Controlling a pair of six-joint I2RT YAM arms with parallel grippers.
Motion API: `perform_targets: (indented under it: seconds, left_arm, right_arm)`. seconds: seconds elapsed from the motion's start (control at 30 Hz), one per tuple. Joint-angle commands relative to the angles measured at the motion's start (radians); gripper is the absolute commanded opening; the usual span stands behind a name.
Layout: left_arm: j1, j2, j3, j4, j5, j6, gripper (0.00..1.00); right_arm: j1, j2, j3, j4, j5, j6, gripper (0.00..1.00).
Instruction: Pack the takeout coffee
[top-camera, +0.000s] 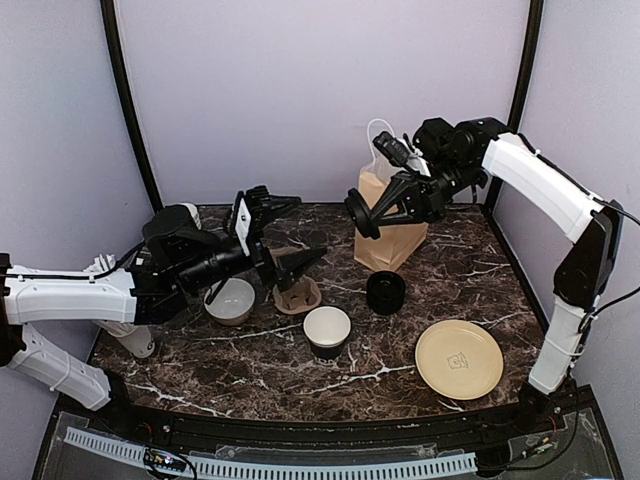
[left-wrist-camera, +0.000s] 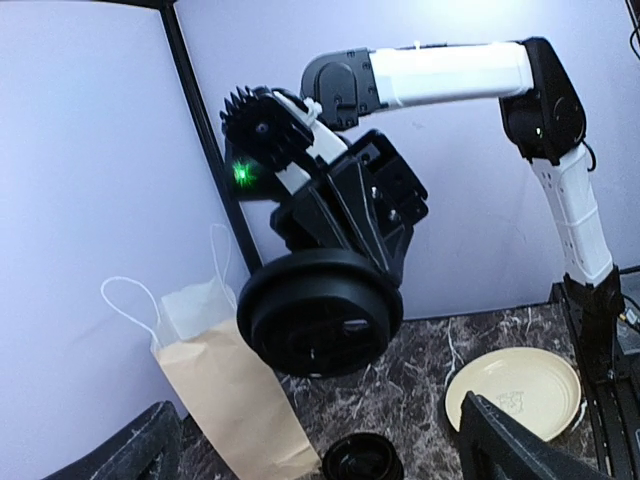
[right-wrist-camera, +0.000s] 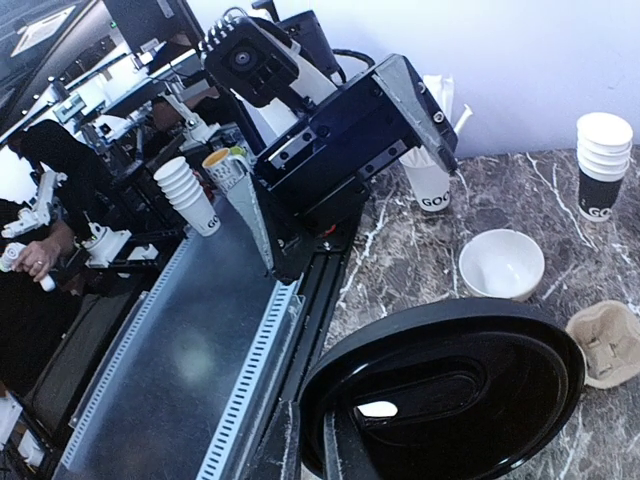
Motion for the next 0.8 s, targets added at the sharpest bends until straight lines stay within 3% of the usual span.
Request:
perform_targets:
  seconds: [0.0, 0.33, 0.77]
  left_arm:
    - [-0.019, 0.044, 0.010, 0.226, 0.018, -0.024, 0.99]
    - [-0.074, 0.192, 0.071, 0.402, -0.051, 0.014, 0.99]
    - [-0.077, 0.293, 0.131, 0.438, -0.088, -0.003, 0.97]
  right_arm:
    - [0.000, -0.021, -0.007, -0.046, -0.154, -0.049, 0.07]
    - [0.006, -0.055, -0.031, -0.042, -0.182, -0.052, 0.07]
    - [0.009, -0.089, -0.069, -0.022, -0.190, -0.039, 0.08]
